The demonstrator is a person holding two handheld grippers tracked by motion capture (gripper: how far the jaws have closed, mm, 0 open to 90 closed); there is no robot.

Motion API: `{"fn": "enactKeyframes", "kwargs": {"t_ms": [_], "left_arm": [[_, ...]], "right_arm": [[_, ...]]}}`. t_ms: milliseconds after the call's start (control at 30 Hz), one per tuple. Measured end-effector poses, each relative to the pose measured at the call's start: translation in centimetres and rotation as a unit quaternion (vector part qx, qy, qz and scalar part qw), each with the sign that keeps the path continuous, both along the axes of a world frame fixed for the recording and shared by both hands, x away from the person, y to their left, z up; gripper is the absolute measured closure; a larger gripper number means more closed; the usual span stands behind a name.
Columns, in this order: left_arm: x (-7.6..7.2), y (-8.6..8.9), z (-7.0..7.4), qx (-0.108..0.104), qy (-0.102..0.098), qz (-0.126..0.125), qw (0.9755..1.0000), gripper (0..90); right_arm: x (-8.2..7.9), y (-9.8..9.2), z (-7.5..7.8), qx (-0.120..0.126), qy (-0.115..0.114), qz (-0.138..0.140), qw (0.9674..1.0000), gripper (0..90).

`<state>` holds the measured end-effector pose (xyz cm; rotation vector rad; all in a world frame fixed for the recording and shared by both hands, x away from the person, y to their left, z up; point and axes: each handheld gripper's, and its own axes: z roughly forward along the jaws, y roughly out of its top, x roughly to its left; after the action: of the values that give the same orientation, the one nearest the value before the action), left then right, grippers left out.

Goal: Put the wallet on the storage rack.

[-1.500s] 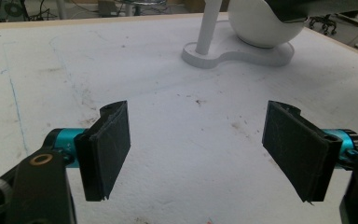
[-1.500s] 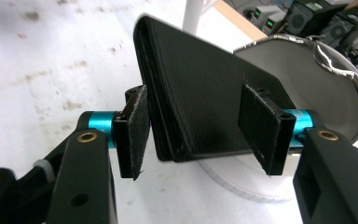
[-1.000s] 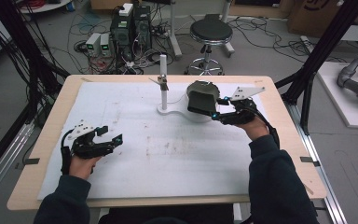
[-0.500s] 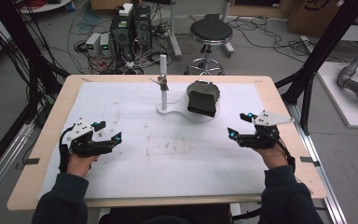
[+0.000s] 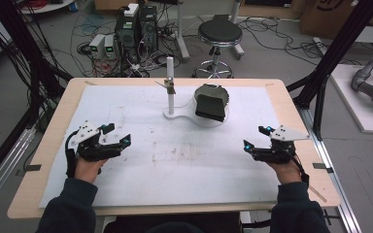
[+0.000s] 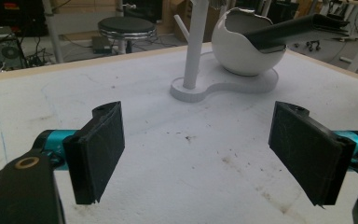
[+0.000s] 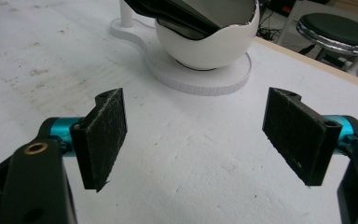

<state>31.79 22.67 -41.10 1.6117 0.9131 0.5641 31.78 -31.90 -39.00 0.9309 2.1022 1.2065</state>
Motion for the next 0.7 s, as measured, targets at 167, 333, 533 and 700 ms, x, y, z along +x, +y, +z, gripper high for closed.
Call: {"fn": "enactKeyframes", "kwargs": {"t_ms": [167,333,533,700], "left_arm": [[-0.22,0.16,-0.03,0.001,-0.001,0.002,1.0000,18.5],[-0.67,0.39,-0.29,0.000,0.005,0.004,1.0000,19.1],[-0.99,0.82,-0.37,0.003,0.007,0.009,0.9999,19.2],[-0.95,0.94,-0.58,0.001,0.011,0.012,0.9999,19.2]], "right_arm": [[-0.03,0.05,-0.17,0.001,0.002,-0.002,1.0000,21.8],[-0.22,0.16,-0.45,-0.003,0.007,-0.007,0.9999,21.9],[-0.14,0.31,-0.28,0.002,0.001,-0.009,1.0000,21.9],[0.22,0.42,-0.54,0.001,0.006,-0.007,1.0000,21.8]]}}
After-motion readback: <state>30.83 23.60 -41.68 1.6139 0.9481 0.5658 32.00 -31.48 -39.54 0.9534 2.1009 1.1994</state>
